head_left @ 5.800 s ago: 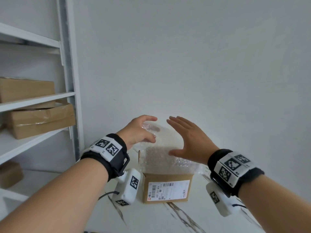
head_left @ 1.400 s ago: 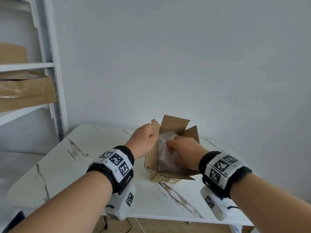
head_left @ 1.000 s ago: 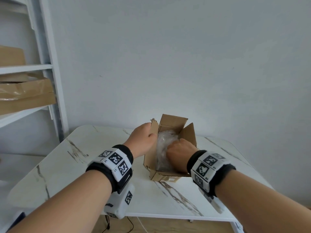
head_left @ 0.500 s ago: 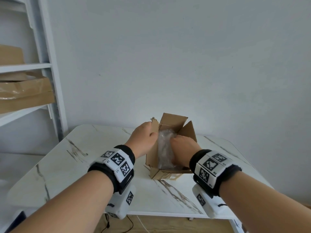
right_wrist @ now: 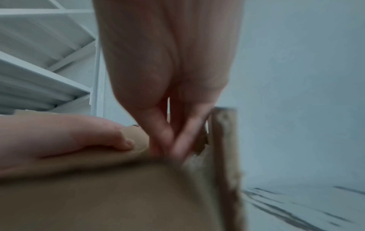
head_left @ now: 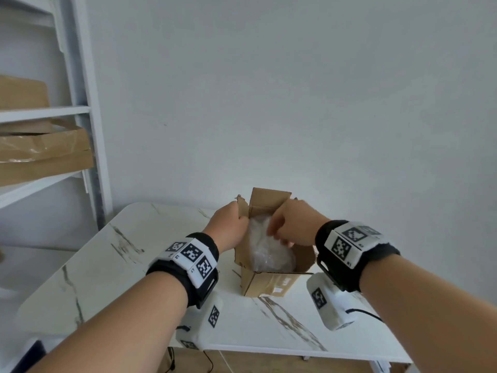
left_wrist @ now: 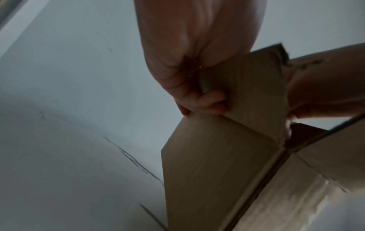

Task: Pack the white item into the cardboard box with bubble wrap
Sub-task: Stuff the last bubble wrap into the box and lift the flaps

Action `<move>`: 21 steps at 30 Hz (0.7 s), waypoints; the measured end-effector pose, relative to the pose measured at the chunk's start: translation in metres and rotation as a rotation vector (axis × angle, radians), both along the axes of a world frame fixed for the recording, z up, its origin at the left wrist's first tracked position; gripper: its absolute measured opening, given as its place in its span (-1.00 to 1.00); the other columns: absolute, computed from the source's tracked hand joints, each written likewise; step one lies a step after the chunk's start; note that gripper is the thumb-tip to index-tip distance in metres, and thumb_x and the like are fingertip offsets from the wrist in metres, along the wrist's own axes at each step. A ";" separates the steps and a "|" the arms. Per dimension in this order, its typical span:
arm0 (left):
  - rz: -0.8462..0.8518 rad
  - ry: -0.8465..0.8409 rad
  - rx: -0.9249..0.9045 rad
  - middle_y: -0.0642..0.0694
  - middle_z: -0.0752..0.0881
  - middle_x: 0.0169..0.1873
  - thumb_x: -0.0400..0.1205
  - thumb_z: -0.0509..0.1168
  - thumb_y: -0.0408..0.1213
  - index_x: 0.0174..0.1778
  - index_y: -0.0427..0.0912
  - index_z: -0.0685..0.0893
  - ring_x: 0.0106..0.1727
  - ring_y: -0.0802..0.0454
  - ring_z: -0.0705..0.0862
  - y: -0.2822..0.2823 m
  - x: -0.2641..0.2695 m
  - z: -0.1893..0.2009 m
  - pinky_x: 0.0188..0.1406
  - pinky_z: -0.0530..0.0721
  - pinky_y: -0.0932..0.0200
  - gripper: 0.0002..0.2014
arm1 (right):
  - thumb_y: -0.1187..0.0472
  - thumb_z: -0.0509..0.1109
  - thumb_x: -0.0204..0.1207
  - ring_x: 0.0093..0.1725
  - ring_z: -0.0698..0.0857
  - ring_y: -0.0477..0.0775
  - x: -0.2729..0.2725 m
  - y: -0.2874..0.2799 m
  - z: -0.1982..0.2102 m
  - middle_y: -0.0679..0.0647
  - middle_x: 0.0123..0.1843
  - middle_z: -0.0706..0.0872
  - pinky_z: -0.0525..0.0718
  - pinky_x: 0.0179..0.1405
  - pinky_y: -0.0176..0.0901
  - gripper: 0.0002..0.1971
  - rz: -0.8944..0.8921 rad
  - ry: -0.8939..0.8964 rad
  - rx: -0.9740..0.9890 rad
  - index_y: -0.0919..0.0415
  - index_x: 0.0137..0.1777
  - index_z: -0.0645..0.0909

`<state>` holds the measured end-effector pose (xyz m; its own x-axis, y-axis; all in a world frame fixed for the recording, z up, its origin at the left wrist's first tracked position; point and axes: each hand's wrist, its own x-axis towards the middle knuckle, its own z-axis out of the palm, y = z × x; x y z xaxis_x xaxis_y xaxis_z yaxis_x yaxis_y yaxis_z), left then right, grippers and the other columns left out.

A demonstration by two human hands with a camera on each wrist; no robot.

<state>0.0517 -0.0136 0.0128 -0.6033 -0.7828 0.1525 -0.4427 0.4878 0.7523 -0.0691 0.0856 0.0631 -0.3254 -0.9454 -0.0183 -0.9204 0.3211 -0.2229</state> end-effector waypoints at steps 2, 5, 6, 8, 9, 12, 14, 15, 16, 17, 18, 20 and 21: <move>0.001 -0.004 0.003 -0.03 0.36 -0.42 0.63 0.04 -0.38 -0.39 -0.09 0.25 -0.42 0.05 0.32 0.000 -0.001 0.001 -0.48 0.24 0.16 -0.74 | 0.29 0.29 0.57 -0.11 0.75 0.10 0.009 0.000 -0.009 0.13 0.04 0.82 0.70 -0.05 -0.19 -0.77 0.042 0.058 0.226 0.24 0.09 0.77; 0.002 0.006 0.001 -0.05 0.31 -0.44 0.63 0.02 -0.42 -0.41 -0.13 0.18 -0.44 0.02 0.24 0.003 -0.002 0.003 -0.48 0.20 0.15 -0.71 | 0.19 0.28 0.58 -0.07 0.62 0.09 0.012 -0.009 -0.016 0.19 0.20 0.75 0.63 0.05 -0.07 -0.70 0.045 0.174 0.303 0.26 0.24 0.67; 0.003 0.009 0.008 -0.05 0.34 -0.42 0.64 0.02 -0.42 -0.39 -0.14 0.21 -0.42 0.03 0.26 0.005 -0.002 0.004 -0.47 0.23 0.16 -0.72 | 0.18 0.29 0.57 0.00 0.66 0.12 0.010 -0.012 -0.018 0.20 0.22 0.74 0.62 0.10 -0.04 -0.69 0.051 0.193 0.305 0.25 0.26 0.66; -0.001 0.002 0.033 -0.05 0.40 -0.34 0.66 0.03 -0.39 -0.31 -0.14 0.30 -0.39 0.07 0.33 0.006 -0.003 0.003 -0.46 0.28 0.19 -0.78 | 0.19 0.28 0.58 0.21 0.69 0.22 0.011 -0.016 -0.027 0.21 0.26 0.72 0.61 0.15 -0.02 -0.68 0.060 0.225 0.336 0.26 0.28 0.64; 0.001 0.001 0.055 -0.06 0.42 -0.30 0.67 0.03 -0.37 -0.24 -0.16 0.34 -0.36 0.09 0.37 0.005 -0.002 0.002 -0.45 0.31 0.20 -0.84 | 0.20 0.29 0.58 0.27 0.67 0.24 0.014 -0.018 -0.033 0.23 0.28 0.70 0.60 0.16 -0.02 -0.68 0.070 0.223 0.364 0.27 0.29 0.64; 0.029 0.016 0.135 -0.07 0.45 -0.29 0.63 0.04 -0.41 -0.07 -0.20 0.38 -0.30 0.03 0.44 0.000 0.003 -0.001 -0.38 0.39 0.19 -0.95 | 0.21 0.31 0.56 0.30 0.66 0.24 0.021 -0.023 -0.045 0.22 0.30 0.69 0.61 0.20 -0.02 -0.66 0.081 0.156 0.397 0.25 0.31 0.63; 0.028 0.044 0.174 -0.13 0.44 -0.37 0.56 0.03 -0.47 -0.25 -0.21 0.37 -0.33 -0.09 0.43 -0.006 0.006 -0.003 -0.30 0.41 0.12 -0.89 | 0.22 0.31 0.55 0.31 0.67 0.22 0.017 -0.026 -0.040 0.20 0.29 0.71 0.61 0.23 -0.04 -0.66 0.084 0.075 0.373 0.23 0.30 0.65; 0.028 0.048 0.185 -0.16 0.45 -0.38 0.54 0.02 -0.48 -0.32 -0.20 0.35 -0.32 -0.13 0.46 -0.008 0.006 -0.004 -0.29 0.44 0.08 -0.85 | 0.23 0.32 0.54 0.28 0.69 0.20 0.013 -0.026 -0.035 0.18 0.26 0.73 0.63 0.22 -0.06 -0.68 0.085 0.038 0.344 0.22 0.27 0.68; 0.029 0.045 0.190 -0.21 0.48 -0.37 0.55 0.02 -0.49 -0.36 -0.21 0.35 -0.30 -0.18 0.52 -0.008 0.006 -0.003 -0.28 0.48 0.06 -0.82 | 0.24 0.33 0.53 0.23 0.73 0.17 0.009 -0.026 -0.030 0.16 0.20 0.77 0.67 0.20 -0.08 -0.71 0.083 0.001 0.301 0.20 0.22 0.72; 0.035 0.048 0.199 -0.27 0.53 -0.33 0.56 0.02 -0.49 -0.35 -0.24 0.40 -0.24 -0.23 0.60 -0.009 0.006 -0.003 -0.27 0.54 0.04 -0.82 | 0.29 0.32 0.52 0.14 0.77 0.14 0.007 -0.025 -0.024 0.15 0.12 0.81 0.72 0.16 -0.09 -0.74 0.077 -0.047 0.242 0.20 0.14 0.76; 0.041 0.064 0.219 -0.33 0.60 -0.28 0.56 0.03 -0.47 -0.28 -0.31 0.49 -0.19 -0.25 0.67 -0.010 0.007 -0.003 -0.27 0.63 0.03 -0.84 | 0.35 0.30 0.52 0.02 0.81 0.12 0.005 -0.024 -0.020 0.14 0.03 0.83 0.75 0.11 -0.10 -0.75 0.062 -0.103 0.170 0.21 0.05 0.78; 0.070 0.103 0.282 -0.34 0.70 -0.15 0.56 0.07 -0.43 -0.06 -0.36 0.59 -0.16 -0.25 0.75 -0.012 0.009 -0.004 -0.31 0.78 0.08 -0.80 | 0.41 0.25 0.47 -0.19 0.79 0.05 0.000 -0.020 -0.011 0.09 -0.12 0.83 0.78 -0.01 -0.14 -0.72 0.015 -0.150 -0.007 0.18 -0.11 0.80; 0.098 0.111 0.304 -0.30 0.70 -0.13 0.57 0.10 -0.40 -0.02 -0.34 0.57 -0.20 -0.18 0.75 -0.013 0.011 -0.004 -0.40 0.78 0.12 -0.82 | 0.40 0.25 0.42 -0.21 0.76 0.02 -0.003 -0.017 -0.007 0.04 -0.14 0.82 0.76 -0.06 -0.15 -0.71 -0.016 -0.114 -0.109 0.11 -0.18 0.79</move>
<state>0.0629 -0.0267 0.0085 -0.5157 -0.8560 -0.0366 -0.3836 0.1925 0.9032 -0.0718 0.0682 0.0557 -0.3419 -0.9386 0.0469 -0.8823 0.3035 -0.3597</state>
